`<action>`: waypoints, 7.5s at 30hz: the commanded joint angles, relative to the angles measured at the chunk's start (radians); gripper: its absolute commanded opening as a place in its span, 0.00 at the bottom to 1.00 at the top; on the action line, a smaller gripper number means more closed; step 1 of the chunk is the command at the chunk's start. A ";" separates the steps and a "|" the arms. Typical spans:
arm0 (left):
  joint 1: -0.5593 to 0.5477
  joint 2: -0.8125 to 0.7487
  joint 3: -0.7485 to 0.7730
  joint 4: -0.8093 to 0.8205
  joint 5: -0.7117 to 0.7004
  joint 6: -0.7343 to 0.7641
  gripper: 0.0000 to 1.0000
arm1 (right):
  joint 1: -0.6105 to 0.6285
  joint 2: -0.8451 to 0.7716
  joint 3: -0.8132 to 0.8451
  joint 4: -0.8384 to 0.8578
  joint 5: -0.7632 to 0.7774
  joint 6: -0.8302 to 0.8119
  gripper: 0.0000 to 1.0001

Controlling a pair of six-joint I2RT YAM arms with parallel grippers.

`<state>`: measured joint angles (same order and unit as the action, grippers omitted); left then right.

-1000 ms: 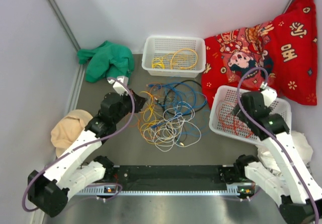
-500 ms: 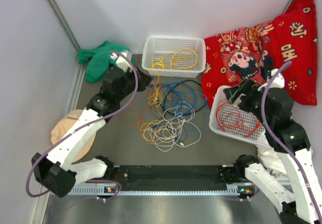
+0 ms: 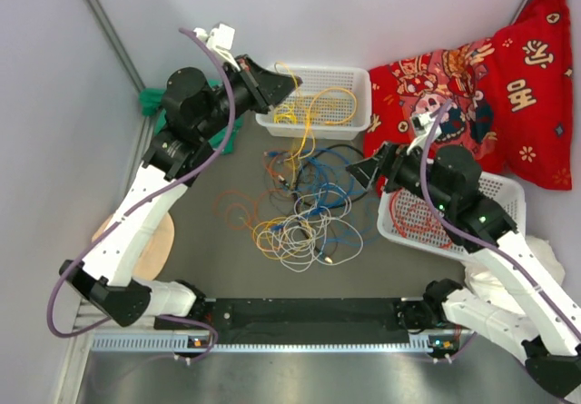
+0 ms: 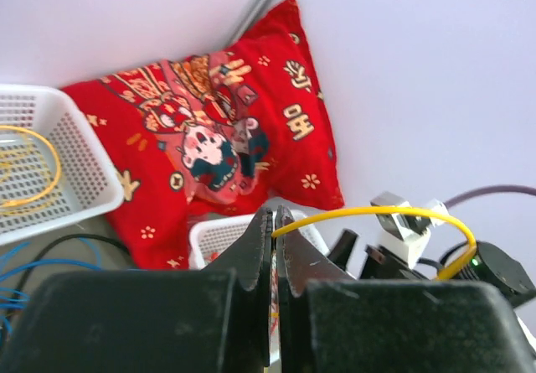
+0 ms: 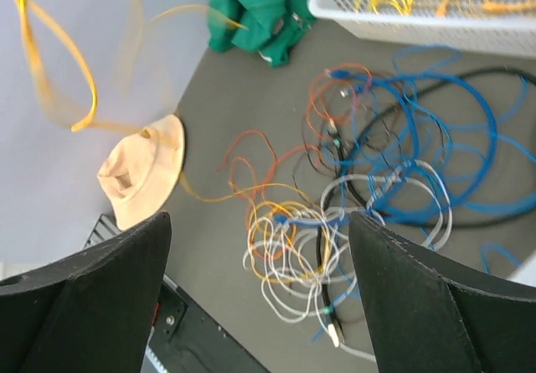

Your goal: Untangle the cables

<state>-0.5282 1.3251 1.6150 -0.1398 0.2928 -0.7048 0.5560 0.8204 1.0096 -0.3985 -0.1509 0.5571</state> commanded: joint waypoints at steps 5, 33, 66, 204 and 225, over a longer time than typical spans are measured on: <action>-0.029 0.006 0.060 -0.044 0.055 0.019 0.00 | 0.065 0.141 0.153 0.234 -0.029 -0.080 0.82; -0.030 -0.055 0.022 -0.049 0.111 0.019 0.00 | 0.122 0.276 0.172 0.518 0.015 0.057 0.67; -0.030 -0.242 -0.194 0.120 0.135 0.128 0.00 | 0.091 0.381 -0.151 1.218 -0.153 1.021 0.84; 0.203 0.054 -0.129 0.132 -0.037 -0.093 0.00 | -0.346 0.154 0.386 -0.020 -0.242 0.168 0.68; 0.208 0.618 0.655 0.580 -0.248 -0.137 0.00 | -0.285 0.066 0.270 -0.014 -0.173 0.113 0.71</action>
<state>-0.3264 1.8946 2.2227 0.2142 0.1589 -0.8646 0.2340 0.8993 1.2671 -0.4274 -0.3630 0.7246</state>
